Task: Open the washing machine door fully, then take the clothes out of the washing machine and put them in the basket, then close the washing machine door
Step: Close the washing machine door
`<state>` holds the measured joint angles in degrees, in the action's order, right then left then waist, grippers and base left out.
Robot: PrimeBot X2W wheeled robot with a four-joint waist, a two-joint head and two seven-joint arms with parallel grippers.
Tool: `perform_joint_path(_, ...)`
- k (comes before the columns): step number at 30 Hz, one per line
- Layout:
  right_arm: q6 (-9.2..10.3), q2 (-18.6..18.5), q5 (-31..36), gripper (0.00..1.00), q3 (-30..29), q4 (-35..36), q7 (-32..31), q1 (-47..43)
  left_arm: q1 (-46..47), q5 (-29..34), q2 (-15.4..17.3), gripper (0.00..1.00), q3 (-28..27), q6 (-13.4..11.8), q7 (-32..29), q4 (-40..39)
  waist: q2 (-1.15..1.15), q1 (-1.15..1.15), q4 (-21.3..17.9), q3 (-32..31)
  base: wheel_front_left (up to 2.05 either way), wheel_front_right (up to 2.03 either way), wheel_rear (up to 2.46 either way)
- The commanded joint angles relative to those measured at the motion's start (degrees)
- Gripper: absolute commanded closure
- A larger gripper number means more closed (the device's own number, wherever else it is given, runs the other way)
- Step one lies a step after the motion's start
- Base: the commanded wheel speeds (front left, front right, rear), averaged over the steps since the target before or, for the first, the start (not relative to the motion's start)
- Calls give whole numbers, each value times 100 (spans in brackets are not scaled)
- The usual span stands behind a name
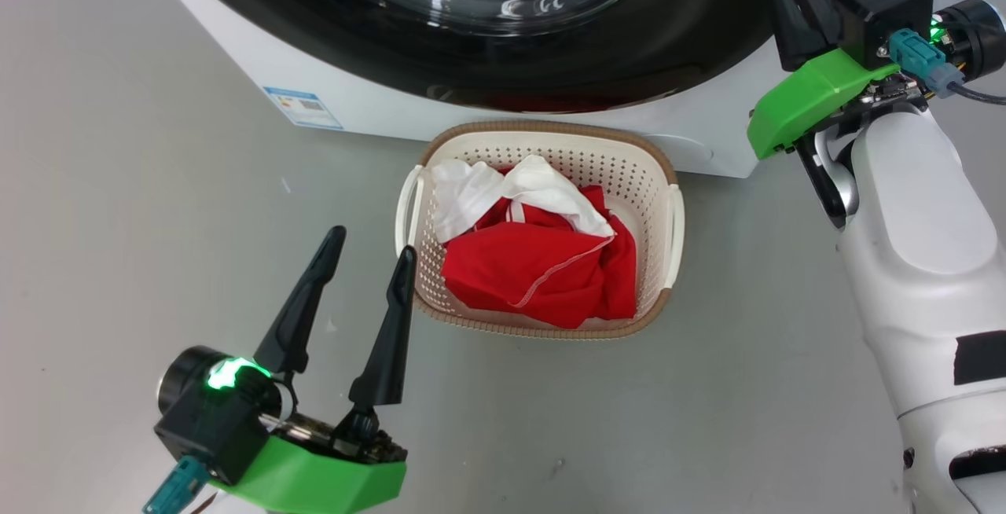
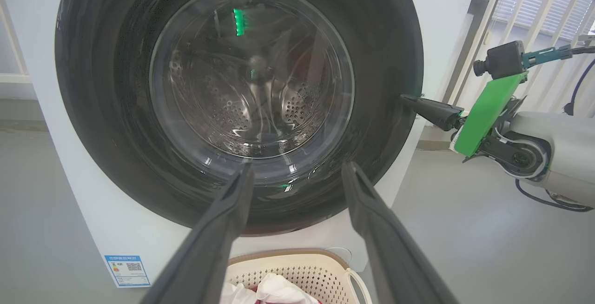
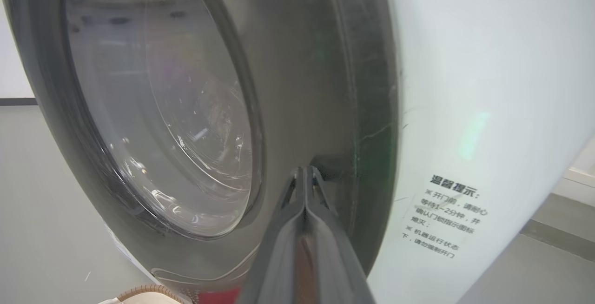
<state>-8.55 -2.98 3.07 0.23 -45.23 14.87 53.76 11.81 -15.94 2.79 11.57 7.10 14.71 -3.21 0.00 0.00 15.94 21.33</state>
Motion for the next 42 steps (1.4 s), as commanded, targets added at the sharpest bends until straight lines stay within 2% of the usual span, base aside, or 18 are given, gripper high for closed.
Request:
perform_joint_path(1, 106, -2, -190, 100, 50, 235, 13, -28, 69, 53, 77, 0, -166, 35, 29, -106, 0, 0, -91, -84, 0, 0, 0)
perform_joint_path(4, 106, 6, -404, 98, 186, 363, 13, -200, 66, 81, 86, 0, -164, 36, 29, -85, 0, 0, -167, -139, 0, 0, 0)
perform_joint_path(6, 106, 8, -583, 24, 335, 480, 13, -339, 66, 74, 85, 0, -180, 36, 29, -75, 0, 0, -224, -170, 0, 0, 0)
perform_joint_path(7, 106, 8, -667, 0, 420, 542, 13, -414, 60, 64, 83, 0, -186, 36, 29, -68, 0, 0, -257, -185, 0, 0, 0)
perform_joint_path(15, 106, 9, -1054, 0, 931, 1031, 13, -1005, 19, -96, 58, 0, -212, 37, 29, -36, 0, 0, -512, -341, 0, 0, 0)
perform_joint_path(21, 106, 10, -1306, 0, 1061, 1417, 13, -1434, -39, -169, 52, 0, -288, 38, 29, 20, 0, 0, -705, -466, 0, 0, 0)
perform_joint_path(31, 106, 10, -1426, 0, 639, 2217, 13, -2405, -138, -96, 44, 0, -492, -8, 29, 134, 0, 0, -1123, -755, 0, 0, 0)
perform_joint_path(42, 106, 10, -1370, 0, 111, 3411, 13, -3540, -328, -82, 55, 0, -714, -132, 29, 274, 0, 0, -1536, -1141, 0, 0, 0)
